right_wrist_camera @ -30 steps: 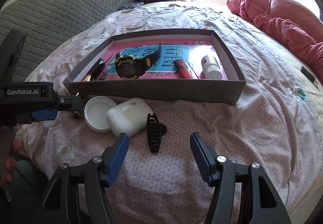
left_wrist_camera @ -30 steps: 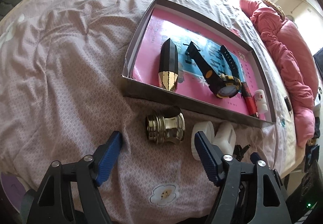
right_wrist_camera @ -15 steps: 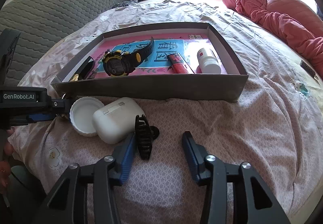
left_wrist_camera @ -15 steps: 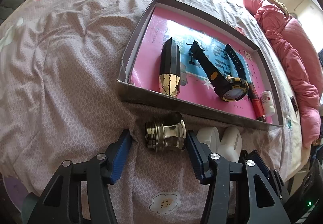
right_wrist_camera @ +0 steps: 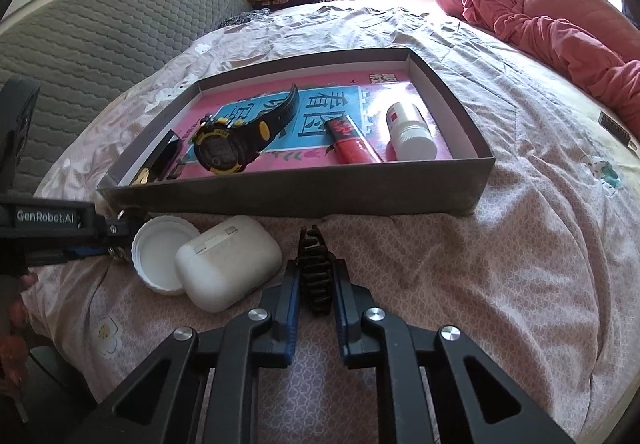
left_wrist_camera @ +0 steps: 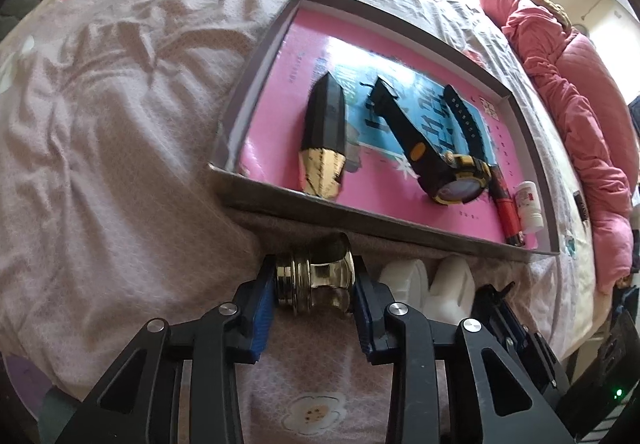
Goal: Organize rigid objects
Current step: 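Close the left gripper on the brass fitting while the right grasps the black hair clip, then lift the brass fitting with the left gripper while the right carries the clip over the tray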
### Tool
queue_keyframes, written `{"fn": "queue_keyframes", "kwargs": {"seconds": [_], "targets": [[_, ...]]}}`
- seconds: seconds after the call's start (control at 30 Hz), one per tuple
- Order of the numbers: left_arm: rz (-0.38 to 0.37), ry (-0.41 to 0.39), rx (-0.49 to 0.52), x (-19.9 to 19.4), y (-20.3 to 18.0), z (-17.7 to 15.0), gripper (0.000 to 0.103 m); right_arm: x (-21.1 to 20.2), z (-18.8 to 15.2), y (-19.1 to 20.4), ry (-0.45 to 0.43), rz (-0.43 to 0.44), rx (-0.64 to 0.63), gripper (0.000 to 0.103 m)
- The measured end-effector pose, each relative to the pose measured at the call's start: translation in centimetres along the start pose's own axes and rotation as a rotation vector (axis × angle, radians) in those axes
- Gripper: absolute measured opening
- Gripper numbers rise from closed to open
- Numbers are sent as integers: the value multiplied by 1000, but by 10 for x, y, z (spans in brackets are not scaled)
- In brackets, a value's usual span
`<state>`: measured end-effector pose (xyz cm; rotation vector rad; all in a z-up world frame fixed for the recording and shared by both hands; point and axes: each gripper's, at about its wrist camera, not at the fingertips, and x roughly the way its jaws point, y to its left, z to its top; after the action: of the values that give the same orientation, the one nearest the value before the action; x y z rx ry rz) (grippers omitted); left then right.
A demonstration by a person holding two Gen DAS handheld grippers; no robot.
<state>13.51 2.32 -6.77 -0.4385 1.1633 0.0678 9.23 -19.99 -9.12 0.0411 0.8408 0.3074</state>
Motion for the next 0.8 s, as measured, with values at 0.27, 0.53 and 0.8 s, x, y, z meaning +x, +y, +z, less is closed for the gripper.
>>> {"fn": "queue_keyframes", "kwargs": {"seconds": [0.27, 0.53, 0.8], "targets": [[-25, -18, 4, -9, -4, -6, 35, -9, 4, -8, -35, 29, 48, 16], [-46, -62, 11, -37, 0, -8, 35, -26, 11, -10, -109, 67, 66, 16], [-52, -97, 26, -56, -1, -9, 35, -37, 15, -13, -153, 93, 86, 16]]}}
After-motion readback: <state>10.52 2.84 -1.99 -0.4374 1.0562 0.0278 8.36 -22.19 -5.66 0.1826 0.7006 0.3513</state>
